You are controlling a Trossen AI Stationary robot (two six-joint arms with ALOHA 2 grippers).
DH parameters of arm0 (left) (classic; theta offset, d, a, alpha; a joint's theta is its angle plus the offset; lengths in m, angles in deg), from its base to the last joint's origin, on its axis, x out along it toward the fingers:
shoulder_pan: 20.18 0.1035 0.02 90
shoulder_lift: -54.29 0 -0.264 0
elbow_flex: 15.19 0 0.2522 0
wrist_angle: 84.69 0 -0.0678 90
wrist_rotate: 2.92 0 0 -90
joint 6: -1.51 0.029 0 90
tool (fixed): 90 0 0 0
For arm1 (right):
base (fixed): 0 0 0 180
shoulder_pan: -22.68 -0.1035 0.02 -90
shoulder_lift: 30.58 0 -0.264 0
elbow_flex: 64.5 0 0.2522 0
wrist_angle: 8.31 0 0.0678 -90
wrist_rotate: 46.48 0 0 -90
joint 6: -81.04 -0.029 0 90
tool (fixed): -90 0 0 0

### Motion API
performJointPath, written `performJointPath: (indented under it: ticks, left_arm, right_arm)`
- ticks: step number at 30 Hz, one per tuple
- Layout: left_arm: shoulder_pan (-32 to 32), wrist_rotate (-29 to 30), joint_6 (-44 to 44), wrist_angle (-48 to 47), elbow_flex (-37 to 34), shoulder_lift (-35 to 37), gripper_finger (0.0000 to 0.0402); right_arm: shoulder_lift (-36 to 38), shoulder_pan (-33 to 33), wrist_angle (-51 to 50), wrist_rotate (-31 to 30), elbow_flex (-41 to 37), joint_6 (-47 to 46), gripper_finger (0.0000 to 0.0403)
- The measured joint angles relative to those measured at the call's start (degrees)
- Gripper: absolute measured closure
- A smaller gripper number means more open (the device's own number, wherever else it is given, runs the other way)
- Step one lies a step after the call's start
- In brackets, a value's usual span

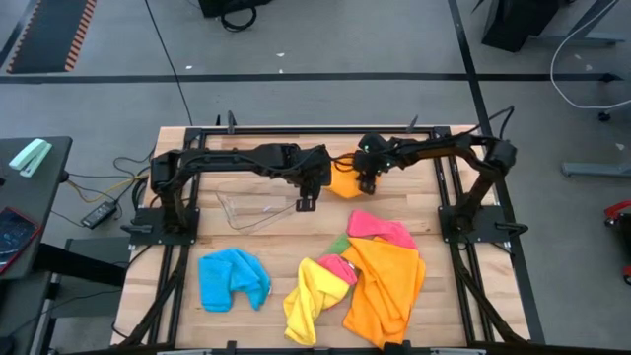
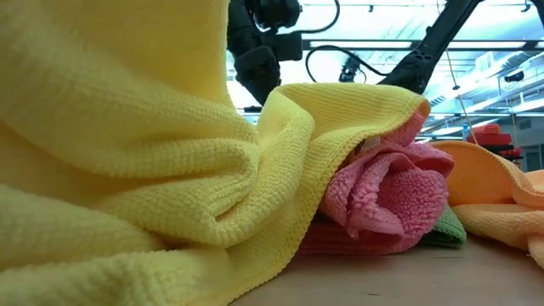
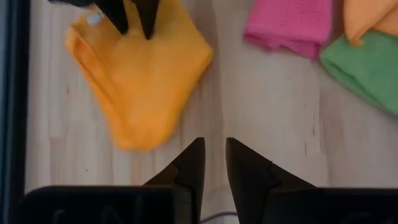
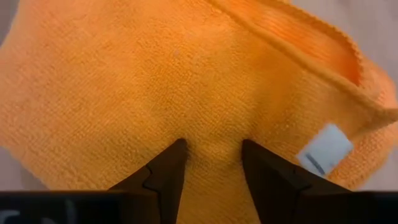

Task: Fold microfiber towels
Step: Fold the orange microfiber towel

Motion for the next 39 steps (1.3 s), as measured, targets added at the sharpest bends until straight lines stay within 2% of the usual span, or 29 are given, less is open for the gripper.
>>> performJointPath:
  ticks: [6,11,14,19,21,26,29,32,34,36,39]
  left_arm:
    - [-0.50,-0.20,0.37,-0.43,0.01,0.16,0.0330]
    - [-0.85,-0.20,0.35,-1.01,0.01,0.16,0.0332]
    - [-0.87,-0.23,0.34,-1.79,0.00,0.16,0.0328]
    - [-1.02,-0.21,-0.33,-4.80,-0.01,0.16,0.0328]
    - [-1.08,-0.20,-0.33,-6.31,-0.01,0.16,0.0332]
    - [-1.42,-0.20,-0.64,-7.55,-0.01,0.16,0.0339]
    - [-1.52,-0.30,-0.63,-7.41,-0.01,0.16,0.0339]
    - [-1.48,-0.24,-0.59,-7.35,-0.01,0.14,0.0336]
    - [-1.48,-0.22,-0.39,-7.06,0.00,0.13,0.0335]
    - [-1.48,-0.22,-0.28,-6.68,0.01,0.13,0.0337]
    - [-1.50,-0.24,-0.26,-6.09,-0.01,0.13,0.0342]
  right_arm:
    - [1.77,-0.94,-13.43,0.96,6.19,21.12,0.0249]
    - [2.52,-1.34,-21.74,-3.66,11.00,24.42,0.0263]
    - [4.68,-1.51,-22.55,-4.80,13.16,16.90,0.0273]
    - [5.92,-2.76,-20.81,-1.91,12.30,-8.01,0.0280]
    - [5.57,-3.93,-18.85,-1.76,9.92,-15.11,0.0278]
    - [5.38,-8.44,-8.78,-4.78,2.62,-23.18,0.0259]
    - [5.40,-10.10,-7.42,-8.31,-0.16,-25.45,0.0247]
    - [5.42,-10.06,-7.78,-8.47,-1.70,-21.80,0.0242]
    - [5.46,-9.31,-8.15,-7.15,-2.13,-16.16,0.0242]
    - [5.53,-8.49,-8.16,-4.93,-2.30,-8.37,0.0247]
    - [5.53,-7.41,-8.42,-2.89,-2.30,9.31,0.0257]
